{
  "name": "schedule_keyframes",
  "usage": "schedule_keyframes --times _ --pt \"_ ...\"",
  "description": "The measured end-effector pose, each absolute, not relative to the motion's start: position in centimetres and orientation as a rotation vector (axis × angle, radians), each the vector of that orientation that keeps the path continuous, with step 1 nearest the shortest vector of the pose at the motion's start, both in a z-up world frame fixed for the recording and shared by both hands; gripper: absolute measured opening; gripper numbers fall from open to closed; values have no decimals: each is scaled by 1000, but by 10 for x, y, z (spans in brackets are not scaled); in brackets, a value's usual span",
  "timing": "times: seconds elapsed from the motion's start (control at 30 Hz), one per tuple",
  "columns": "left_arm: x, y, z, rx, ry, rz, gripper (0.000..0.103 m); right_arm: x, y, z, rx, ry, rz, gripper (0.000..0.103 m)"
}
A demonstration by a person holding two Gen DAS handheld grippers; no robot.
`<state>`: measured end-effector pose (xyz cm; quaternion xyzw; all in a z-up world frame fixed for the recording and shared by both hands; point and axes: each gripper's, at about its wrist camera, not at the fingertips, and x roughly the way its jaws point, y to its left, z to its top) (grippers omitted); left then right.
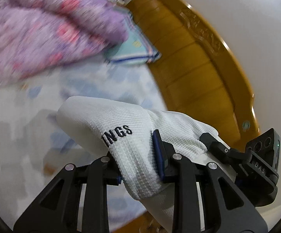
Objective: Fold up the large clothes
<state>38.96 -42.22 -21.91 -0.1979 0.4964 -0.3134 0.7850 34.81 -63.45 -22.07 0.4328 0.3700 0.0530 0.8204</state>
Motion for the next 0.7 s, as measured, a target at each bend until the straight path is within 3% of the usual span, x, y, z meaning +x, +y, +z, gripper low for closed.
schedule_keyframes --times 0.13,0.23,0.47,0.53,0.63,0.7 --pt "442 -485 -219 -467 963 -711 25 397 -692 -225 888 700 149 25" --pt "465 -519 -257 -439 959 -700 25 419 -723 -268 903 753 119 25" --pt "461 -566 -439 -278 1290 -538 25 414 -756 -468 1115 1060 -38 25" --pt "446 -562 -466 -270 1322 -495 25 405 -757 -512 1177 1138 -68 25" --pt "431 -557 -488 -286 1332 -462 31 395 -757 -536 1210 1165 -78 26" --pt "427 -558 -494 -247 1325 -423 43 396 -757 -544 1211 1187 -91 31"
